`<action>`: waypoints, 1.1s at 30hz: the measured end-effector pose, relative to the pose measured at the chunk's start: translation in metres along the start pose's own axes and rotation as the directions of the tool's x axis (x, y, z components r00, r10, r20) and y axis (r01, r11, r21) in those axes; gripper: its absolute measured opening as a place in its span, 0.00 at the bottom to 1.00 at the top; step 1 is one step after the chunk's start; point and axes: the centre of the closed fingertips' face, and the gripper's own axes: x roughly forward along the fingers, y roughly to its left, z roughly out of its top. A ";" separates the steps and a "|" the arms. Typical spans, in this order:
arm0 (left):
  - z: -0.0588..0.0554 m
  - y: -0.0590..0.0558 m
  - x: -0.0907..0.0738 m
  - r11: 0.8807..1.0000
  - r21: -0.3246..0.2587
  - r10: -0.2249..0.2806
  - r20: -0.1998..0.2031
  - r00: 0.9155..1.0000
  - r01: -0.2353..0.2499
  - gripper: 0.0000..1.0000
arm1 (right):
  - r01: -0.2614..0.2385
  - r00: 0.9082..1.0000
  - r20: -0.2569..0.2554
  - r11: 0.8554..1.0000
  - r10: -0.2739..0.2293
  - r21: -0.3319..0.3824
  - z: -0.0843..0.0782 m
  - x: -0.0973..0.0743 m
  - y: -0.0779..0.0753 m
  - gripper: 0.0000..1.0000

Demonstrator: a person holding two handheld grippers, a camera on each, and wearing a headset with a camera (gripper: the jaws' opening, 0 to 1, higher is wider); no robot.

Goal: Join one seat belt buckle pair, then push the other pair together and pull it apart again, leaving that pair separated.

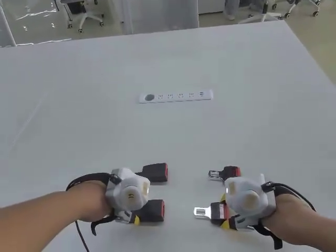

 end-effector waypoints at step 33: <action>0.001 0.000 0.001 1.000 0.020 -0.010 -0.033 0.999 0.011 0.31 | 0.015 0.999 0.053 1.000 -0.014 -0.024 0.069 0.044 -0.002 0.33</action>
